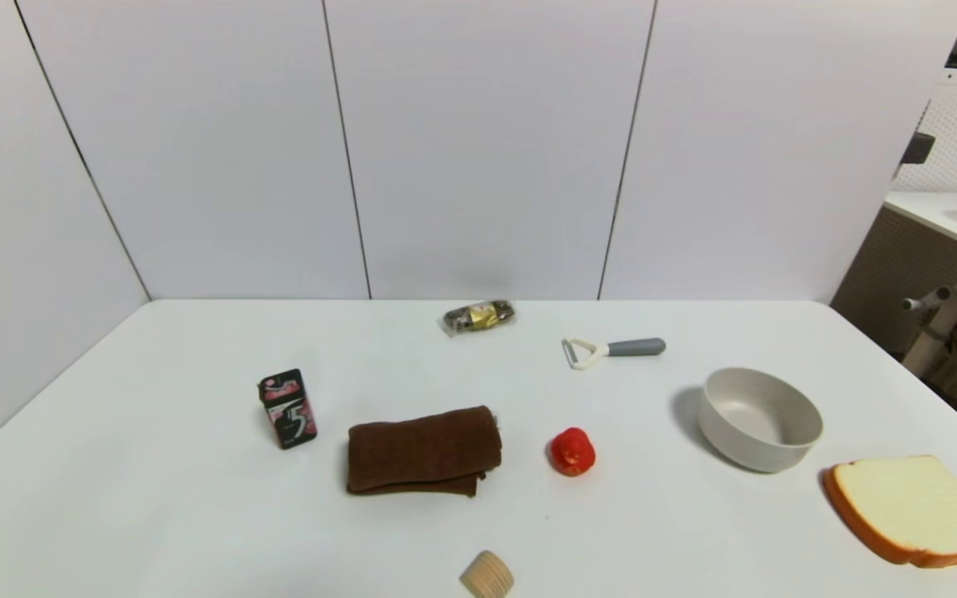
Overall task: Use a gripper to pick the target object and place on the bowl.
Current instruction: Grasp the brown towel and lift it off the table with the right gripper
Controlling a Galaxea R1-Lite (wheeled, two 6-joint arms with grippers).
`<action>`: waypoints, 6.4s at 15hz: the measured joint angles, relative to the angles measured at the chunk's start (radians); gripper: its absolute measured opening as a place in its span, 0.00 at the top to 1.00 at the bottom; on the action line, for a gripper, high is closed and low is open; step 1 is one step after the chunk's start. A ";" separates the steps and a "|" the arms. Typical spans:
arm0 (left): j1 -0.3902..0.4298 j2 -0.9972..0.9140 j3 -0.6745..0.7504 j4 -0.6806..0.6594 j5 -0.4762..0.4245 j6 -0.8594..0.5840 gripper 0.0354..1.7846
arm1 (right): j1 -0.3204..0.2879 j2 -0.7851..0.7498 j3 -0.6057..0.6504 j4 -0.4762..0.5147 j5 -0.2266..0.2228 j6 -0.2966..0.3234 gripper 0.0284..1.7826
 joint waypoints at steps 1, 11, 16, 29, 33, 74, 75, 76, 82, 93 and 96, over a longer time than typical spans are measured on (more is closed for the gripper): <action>0.000 0.000 0.000 0.000 0.000 0.000 0.04 | 0.000 0.000 0.000 0.000 0.000 0.000 0.02; 0.000 0.000 0.000 0.000 0.000 0.000 0.04 | 0.000 0.020 -0.035 0.016 0.023 -0.013 0.02; 0.000 0.000 0.000 0.000 0.000 0.000 0.04 | 0.019 0.203 -0.250 0.071 0.044 -0.014 0.02; 0.000 0.000 0.000 0.000 0.000 0.000 0.04 | 0.276 1.137 -0.837 0.153 0.279 -0.244 0.02; 0.000 0.000 0.000 0.000 0.000 0.000 0.04 | 0.389 1.409 -1.044 0.160 0.289 -0.254 0.02; 0.000 0.000 0.000 0.000 0.000 0.000 0.04 | 0.706 2.298 -1.618 0.163 0.710 -0.740 0.02; 0.000 0.000 0.000 0.000 0.000 0.000 0.04 | 0.709 2.300 -1.618 0.163 0.704 -0.743 0.02; 0.000 0.000 0.000 0.000 0.000 0.000 0.04 | 0.712 2.302 -1.618 0.162 0.695 -0.746 0.02; 0.000 0.000 0.000 0.000 0.000 0.000 0.04 | 0.721 2.315 -1.628 0.159 0.673 -0.752 0.02; 0.000 0.000 0.000 0.000 0.000 0.000 0.04 | 0.722 2.316 -1.663 0.156 0.644 -0.755 0.02; 0.000 0.000 0.000 0.000 0.000 0.000 0.04 | 0.721 2.316 -1.668 0.145 0.617 -0.767 0.02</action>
